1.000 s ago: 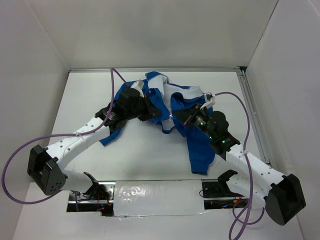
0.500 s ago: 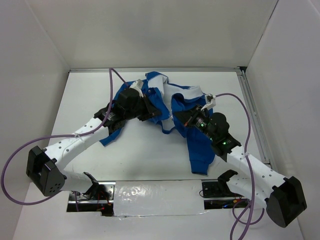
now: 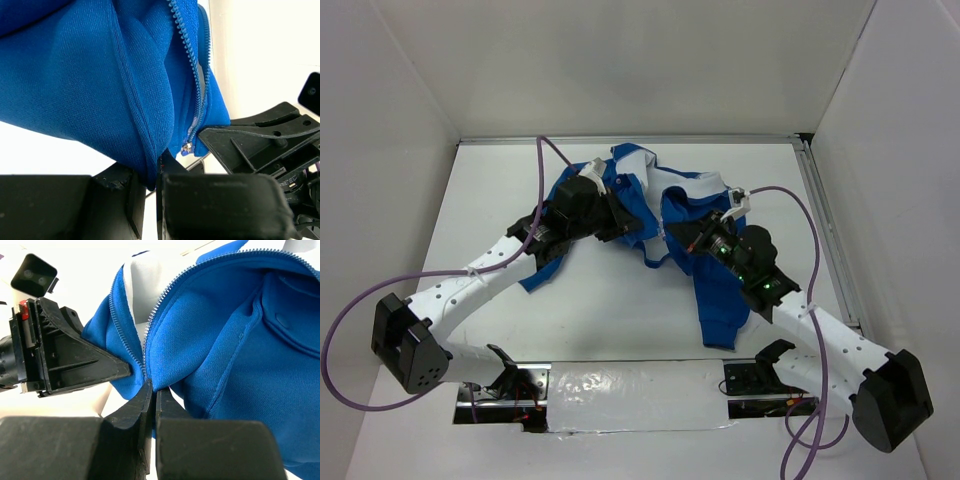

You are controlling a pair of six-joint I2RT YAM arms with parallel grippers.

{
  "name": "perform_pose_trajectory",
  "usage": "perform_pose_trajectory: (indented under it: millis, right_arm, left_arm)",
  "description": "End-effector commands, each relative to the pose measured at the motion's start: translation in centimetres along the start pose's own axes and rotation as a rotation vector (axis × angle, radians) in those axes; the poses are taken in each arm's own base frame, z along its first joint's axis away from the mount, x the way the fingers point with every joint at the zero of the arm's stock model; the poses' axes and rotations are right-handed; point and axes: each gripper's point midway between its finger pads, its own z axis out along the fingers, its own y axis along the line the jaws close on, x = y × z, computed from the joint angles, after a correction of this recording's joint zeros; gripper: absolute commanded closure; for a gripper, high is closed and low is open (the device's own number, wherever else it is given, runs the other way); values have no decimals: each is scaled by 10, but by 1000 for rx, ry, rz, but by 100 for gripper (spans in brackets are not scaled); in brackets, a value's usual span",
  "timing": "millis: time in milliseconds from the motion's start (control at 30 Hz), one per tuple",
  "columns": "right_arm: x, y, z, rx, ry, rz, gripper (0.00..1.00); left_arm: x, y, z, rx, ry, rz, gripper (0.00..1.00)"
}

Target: Zip up the jacket

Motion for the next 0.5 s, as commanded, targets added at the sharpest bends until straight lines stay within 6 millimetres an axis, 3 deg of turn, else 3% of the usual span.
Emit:
perform_pose_trajectory:
  millis: [0,467]
  right_arm:
    - [-18,24,3,-85,-74,-17,100]
    - [-31,30,-1,-147,-182,30,100]
  left_arm:
    - [-9,-25,-7,99,-28,-1,100]
    - [1,-32,-11,152,11,-5,100]
